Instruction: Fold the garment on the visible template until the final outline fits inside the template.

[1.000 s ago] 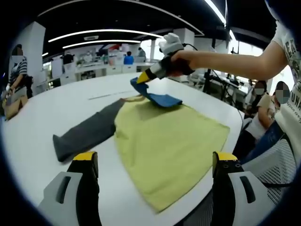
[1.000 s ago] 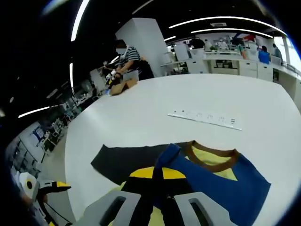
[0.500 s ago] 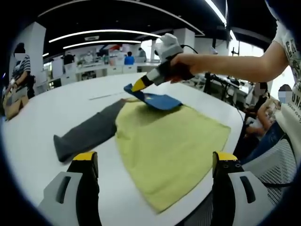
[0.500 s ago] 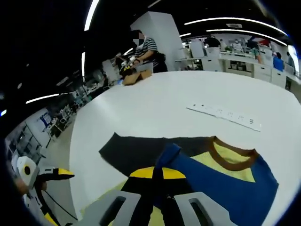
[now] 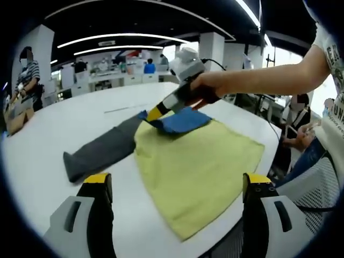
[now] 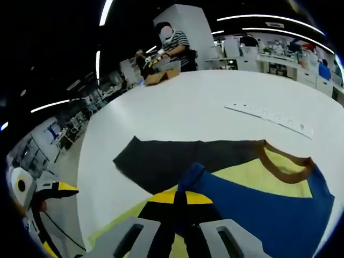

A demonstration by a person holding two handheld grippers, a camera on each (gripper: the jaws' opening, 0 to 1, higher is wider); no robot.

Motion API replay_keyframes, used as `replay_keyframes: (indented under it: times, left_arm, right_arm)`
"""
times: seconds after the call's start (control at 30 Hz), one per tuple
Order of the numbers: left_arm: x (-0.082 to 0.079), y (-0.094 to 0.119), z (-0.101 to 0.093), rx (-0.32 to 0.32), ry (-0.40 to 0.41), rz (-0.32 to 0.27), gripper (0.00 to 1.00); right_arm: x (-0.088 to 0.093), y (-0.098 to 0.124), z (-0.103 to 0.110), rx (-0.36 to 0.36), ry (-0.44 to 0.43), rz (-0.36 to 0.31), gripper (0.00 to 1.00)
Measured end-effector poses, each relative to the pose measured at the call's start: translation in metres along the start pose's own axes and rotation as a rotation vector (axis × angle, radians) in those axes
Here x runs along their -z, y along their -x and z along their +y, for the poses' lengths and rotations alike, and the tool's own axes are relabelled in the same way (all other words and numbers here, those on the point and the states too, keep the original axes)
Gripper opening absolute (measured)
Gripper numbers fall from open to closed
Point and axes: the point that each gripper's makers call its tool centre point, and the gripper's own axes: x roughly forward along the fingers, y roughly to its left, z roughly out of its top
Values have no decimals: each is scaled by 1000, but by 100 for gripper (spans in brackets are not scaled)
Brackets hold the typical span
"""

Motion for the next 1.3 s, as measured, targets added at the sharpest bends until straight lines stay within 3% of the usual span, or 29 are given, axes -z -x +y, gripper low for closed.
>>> replay_keyframes:
  times: [0.1, 0.47, 0.7, 1.07, 1.3]
  left_arm:
    - [0, 0, 1, -3, 2, 0, 98]
    - [-5, -3, 9, -4, -13, 1, 98]
    - [-12, -11, 19, 6, -7, -11, 99]
    - [-25, -26, 35, 2, -18, -15, 98]
    - [-36, -39, 41, -2, -19, -23, 96]
  right_arm:
    - [0, -1, 1, -10, -17, -11, 3]
    - [-1, 18, -11, 2, 11, -50, 34]
    - [6, 45, -27, 24, 53, -65, 53]
    - [26, 78, -62, 78, 46, -53, 66]
    - [43, 98, -81, 109, 44, -39, 69]
